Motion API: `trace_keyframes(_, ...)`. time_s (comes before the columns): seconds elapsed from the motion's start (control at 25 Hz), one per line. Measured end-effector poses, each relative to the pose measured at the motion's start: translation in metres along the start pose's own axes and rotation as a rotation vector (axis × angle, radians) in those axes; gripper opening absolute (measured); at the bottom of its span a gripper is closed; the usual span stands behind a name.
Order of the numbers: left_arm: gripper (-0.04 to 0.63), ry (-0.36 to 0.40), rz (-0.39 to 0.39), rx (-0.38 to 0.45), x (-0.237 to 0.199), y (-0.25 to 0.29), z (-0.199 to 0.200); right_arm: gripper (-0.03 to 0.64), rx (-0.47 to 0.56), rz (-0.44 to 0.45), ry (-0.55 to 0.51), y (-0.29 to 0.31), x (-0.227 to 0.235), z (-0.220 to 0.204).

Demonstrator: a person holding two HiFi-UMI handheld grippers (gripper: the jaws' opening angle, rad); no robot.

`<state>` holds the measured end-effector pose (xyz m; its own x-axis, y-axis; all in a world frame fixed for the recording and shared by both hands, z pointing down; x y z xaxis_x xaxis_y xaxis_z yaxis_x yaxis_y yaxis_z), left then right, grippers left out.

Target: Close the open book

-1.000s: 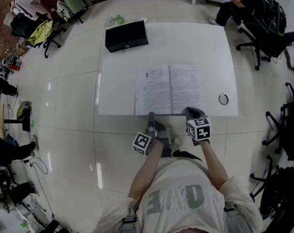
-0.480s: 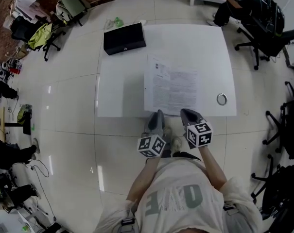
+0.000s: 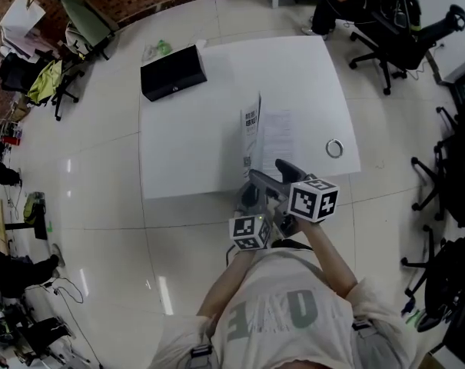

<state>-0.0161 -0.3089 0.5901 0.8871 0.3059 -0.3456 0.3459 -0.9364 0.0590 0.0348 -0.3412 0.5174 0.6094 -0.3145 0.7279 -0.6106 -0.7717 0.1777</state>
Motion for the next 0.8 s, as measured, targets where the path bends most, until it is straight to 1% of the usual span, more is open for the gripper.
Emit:
trace_keyframes(0.04, 0.038, 0.006, -0.004, -0.007, 0.003, 0.001, -0.003, 0.433, -0.012, -0.017, -0.032, 0.002, 0.0, -0.002)
trace_keyframes(0.2, 0.043, 0.021, -0.017, -0.026, 0.01, 0.004, -0.01, 0.431, -0.088, -0.068, -0.162, 0.003, 0.001, -0.019)
trace_keyframes(0.28, 0.041, 0.034, -0.027, -0.035, 0.011, 0.004, -0.011, 0.431, -0.099, -0.089, -0.183, 0.002, 0.005, -0.019)
trace_keyframes(0.36, 0.043, 0.04, -0.036, -0.041, 0.013, 0.004, -0.012, 0.426, -0.122, -0.091, -0.133, 0.005, 0.011, -0.016)
trace_keyframes(0.48, 0.041, 0.069, -0.055, -0.041, 0.012, 0.003, -0.013, 0.426, -0.173, -0.074, 0.008, 0.013, 0.019, -0.012)
trace_keyframes(0.52, 0.041, 0.084, -0.062, -0.042, 0.012, 0.002, -0.014, 0.426, -0.185, -0.075, 0.036, 0.016, 0.022, -0.01)
trace_keyframes(0.64, 0.04, 0.129, -0.084, -0.039, 0.017, 0.002, -0.015, 0.426, -0.221, -0.099, 0.046, 0.022, 0.036, -0.008)
trace_keyframes(0.72, 0.041, 0.143, -0.092, -0.043, 0.02, 0.001, -0.016, 0.417, -0.246, -0.104, 0.053, 0.023, 0.041, -0.01)
trace_keyframes(0.76, 0.041, 0.143, -0.093, -0.044, 0.02, 0.001, -0.016, 0.406, -0.251, -0.1, 0.067, 0.023, 0.042, -0.01)
trace_keyframes(0.8, 0.043, 0.139, -0.095, -0.043, 0.02, 0.0, -0.015, 0.368, -0.248, -0.093, 0.089, 0.022, 0.041, -0.01)
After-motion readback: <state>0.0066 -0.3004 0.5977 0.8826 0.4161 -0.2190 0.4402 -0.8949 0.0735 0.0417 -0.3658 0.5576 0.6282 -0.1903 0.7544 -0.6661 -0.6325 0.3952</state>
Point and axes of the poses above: the fingertips, and each gripper's own axes: y forward along the fingers, x to its right, z out of its top, the point moved 3 cm from there along -y, backward along the fingers, and after that the axes turned 14 degrees about x, right-handed, at the moved point
